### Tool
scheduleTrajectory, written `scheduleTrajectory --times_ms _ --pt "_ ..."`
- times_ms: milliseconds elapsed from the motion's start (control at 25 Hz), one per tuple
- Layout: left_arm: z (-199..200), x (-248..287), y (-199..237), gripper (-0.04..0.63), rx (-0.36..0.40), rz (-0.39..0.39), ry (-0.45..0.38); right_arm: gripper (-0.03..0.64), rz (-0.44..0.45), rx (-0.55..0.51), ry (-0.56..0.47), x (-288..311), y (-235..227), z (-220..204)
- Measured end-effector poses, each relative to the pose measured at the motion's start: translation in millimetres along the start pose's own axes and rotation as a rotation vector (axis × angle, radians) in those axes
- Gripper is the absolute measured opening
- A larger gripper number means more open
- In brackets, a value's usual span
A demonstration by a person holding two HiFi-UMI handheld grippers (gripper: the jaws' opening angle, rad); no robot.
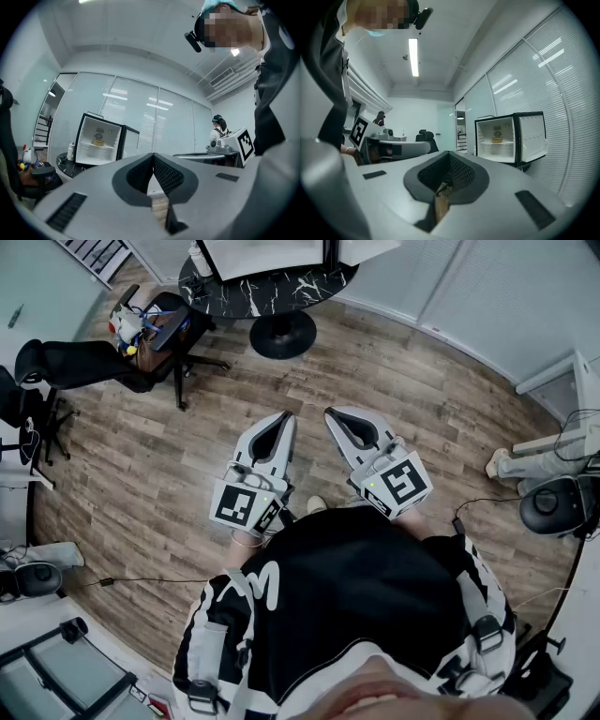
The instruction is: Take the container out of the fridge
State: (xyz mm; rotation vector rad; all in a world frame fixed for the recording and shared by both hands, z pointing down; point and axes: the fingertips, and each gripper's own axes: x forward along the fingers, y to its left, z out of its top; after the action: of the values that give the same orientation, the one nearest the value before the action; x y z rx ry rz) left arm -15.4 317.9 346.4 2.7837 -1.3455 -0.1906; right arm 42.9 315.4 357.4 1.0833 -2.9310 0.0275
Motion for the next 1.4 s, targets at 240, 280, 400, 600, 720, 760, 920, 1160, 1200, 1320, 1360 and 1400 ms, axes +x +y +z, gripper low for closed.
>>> scheduleTrajectory --times_ms 240,280,400,600,720,760,920,1160,1200,1320,1360,1400 --pt "-4 2 2 0.009 -0.005 -0.006 0.005 0.01 -0.006 -0.02 0.0 4 0 -2" --pt "-4 1 2 0.009 -0.002 -0.004 0.003 0.01 -0.01 -0.028 0.003 4 1 -2" --pt "-2 -4 3 0.009 0.007 0.005 -0.004 0.009 -0.015 -0.046 0.007 4 4 -1" --pt "-1 -11 6 0.009 -0.003 0.012 -0.006 0.011 -0.037 -0.025 -0.017 3 10 2" --pt "-4 -11 5 0.009 -0.018 0.007 -0.002 0.011 -0.051 -0.013 -0.03 -2 12 1" --pt "-5 -11 3 0.009 -0.023 0.002 0.002 0.011 -0.057 -0.009 -0.026 -3 12 0" --pt "-2 -9 0 0.009 -0.04 -0.006 -0.017 0.011 -0.068 -0.001 -0.019 -5 14 -2" --pt "-6 1 4 0.009 -0.026 -0.01 -0.008 0.011 -0.095 -0.009 -0.024 -3 -2 -2" --pt "-6 2 5 0.009 -0.027 -0.009 -0.007 0.011 -0.096 -0.01 -0.027 -1 -5 -1" --pt "-7 8 12 0.009 -0.022 -0.004 0.001 0.011 -0.094 -0.014 -0.032 9 -12 2" --pt "-7 11 15 0.009 -0.025 -0.002 0.0 0.011 -0.09 -0.014 -0.035 13 -15 3" --pt "-6 13 17 0.009 -0.025 -0.001 -0.002 0.011 -0.086 -0.016 -0.037 17 -17 4"
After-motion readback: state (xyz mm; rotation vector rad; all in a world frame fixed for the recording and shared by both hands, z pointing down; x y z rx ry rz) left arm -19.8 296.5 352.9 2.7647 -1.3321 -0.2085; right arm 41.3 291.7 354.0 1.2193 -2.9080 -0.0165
